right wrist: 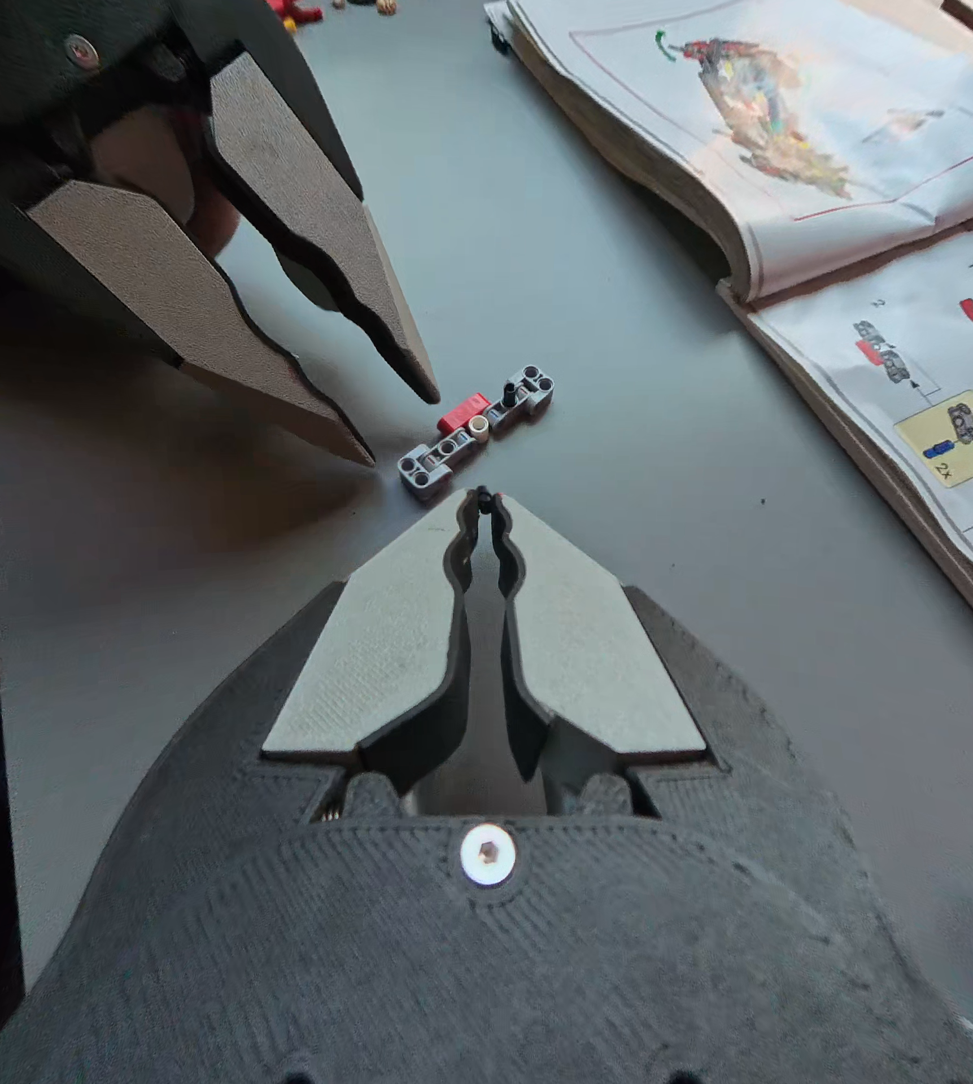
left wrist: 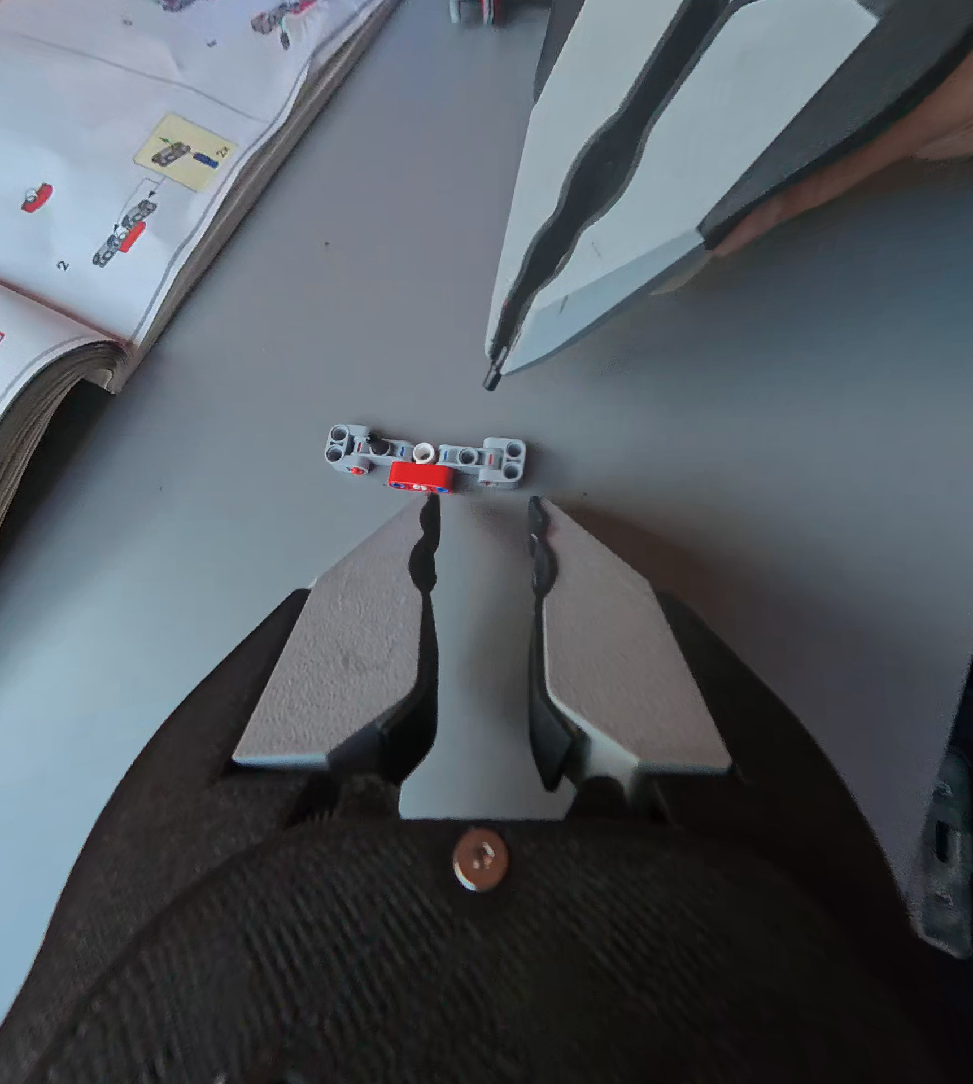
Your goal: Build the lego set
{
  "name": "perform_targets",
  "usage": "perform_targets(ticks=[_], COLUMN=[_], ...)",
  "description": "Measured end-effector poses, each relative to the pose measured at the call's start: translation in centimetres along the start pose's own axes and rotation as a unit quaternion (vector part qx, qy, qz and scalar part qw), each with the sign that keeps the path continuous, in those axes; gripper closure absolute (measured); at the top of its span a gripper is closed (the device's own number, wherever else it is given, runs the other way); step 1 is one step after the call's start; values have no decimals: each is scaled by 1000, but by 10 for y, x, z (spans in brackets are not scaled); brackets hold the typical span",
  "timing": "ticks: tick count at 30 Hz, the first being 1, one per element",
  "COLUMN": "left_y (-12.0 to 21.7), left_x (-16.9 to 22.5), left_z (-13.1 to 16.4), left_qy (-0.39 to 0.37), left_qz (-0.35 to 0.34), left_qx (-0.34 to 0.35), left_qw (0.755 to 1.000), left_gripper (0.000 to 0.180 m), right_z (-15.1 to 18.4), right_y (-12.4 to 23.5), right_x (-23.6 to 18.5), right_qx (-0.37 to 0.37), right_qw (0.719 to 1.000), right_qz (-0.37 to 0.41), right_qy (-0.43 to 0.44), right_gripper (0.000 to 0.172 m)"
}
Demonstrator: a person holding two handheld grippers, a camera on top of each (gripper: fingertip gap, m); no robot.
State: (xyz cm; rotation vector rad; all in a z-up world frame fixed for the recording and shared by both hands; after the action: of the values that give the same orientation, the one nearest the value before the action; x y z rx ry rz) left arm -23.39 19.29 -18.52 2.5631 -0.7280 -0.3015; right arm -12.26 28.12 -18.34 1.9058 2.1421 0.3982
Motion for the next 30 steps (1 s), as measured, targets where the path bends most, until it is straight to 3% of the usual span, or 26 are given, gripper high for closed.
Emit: perform_targets(ticks=[5, 12, 19, 22, 30], left_y=[6, 33, 4, 0, 1], left_x=[-7, -18, -12, -15, -29], left_z=[5, 13, 8, 8, 10], left_qy=[8, 11, 0, 1, -29], left_qz=[-15, -21, 9, 30, 76], left_qx=[-10, 12, -12, -4, 9], left_qw=[1000, 1000, 1000, 1000, 997], left_gripper=[152, 146, 143, 162, 163], right_z=[0, -13, -14, -12, -12], right_y=[-16, -27, -11, -10, -6], right_x=[-17, -27, 1, -1, -5], right_qx=[-30, 6, -5, -1, 22], right_qw=[999, 998, 999, 999, 1000], right_qz=[-28, -65, -25, -30, -4], right_qy=[19, -10, -35, -36, -4], right_gripper=[170, 170, 170, 170, 170])
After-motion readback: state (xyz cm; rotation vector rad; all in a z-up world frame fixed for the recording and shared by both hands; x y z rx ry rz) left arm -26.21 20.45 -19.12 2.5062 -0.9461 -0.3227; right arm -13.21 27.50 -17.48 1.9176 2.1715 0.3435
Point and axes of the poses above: each gripper's, where its closed fingertips meet, y back along the fingers, z out of its underside, x = y × z across the jaws, the point moved 8 cm from there along y, back along the fingers, and after that the axes turned 15 degrees about x, right-handed, at the moved point
